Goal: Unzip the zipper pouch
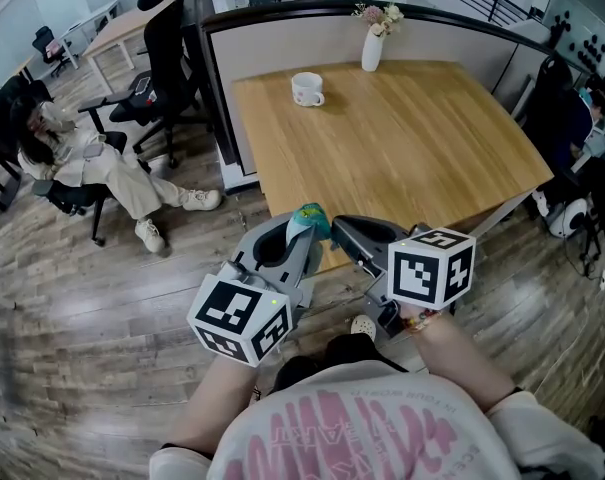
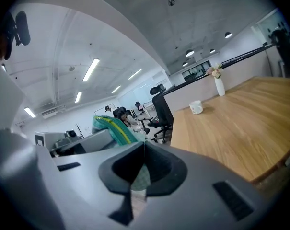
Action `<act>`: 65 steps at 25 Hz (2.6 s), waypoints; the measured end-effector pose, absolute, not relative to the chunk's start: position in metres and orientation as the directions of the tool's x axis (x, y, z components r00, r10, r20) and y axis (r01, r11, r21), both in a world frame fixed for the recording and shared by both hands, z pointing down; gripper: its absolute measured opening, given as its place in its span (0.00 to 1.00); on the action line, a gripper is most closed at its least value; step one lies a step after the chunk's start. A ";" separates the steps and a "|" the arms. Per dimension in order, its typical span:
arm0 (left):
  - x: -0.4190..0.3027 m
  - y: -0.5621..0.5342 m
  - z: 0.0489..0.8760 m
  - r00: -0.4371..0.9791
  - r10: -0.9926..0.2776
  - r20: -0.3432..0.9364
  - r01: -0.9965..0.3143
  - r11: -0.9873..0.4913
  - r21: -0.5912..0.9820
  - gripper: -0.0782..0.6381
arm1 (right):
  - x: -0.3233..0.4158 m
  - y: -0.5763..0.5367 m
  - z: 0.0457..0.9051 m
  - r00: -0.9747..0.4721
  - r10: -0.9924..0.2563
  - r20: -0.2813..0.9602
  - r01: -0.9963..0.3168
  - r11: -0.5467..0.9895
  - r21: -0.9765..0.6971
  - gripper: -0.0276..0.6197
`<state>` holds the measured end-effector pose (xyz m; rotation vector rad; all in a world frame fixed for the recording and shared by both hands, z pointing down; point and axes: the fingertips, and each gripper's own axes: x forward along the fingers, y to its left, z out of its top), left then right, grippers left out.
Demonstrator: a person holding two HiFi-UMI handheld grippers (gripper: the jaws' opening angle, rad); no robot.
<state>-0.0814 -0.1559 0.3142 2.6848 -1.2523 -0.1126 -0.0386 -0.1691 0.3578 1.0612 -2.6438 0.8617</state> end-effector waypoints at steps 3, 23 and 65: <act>-0.082 -0.156 0.314 0.643 -0.766 0.005 -0.752 -0.630 0.194 0.12 | -0.039 -0.168 0.362 -0.731 -0.579 0.360 -0.680 0.576 -0.454 0.05; -0.088 -0.157 0.305 0.639 -0.769 -0.024 -0.750 -0.630 0.201 0.12 | -0.033 -0.169 0.386 -0.703 -0.577 0.416 -0.711 0.545 -0.445 0.05; -0.103 -0.167 0.321 0.608 -0.794 -0.022 -0.737 -0.575 0.355 0.12 | 0.054 -0.193 0.325 -0.474 -0.859 0.195 -0.869 0.421 -0.260 0.04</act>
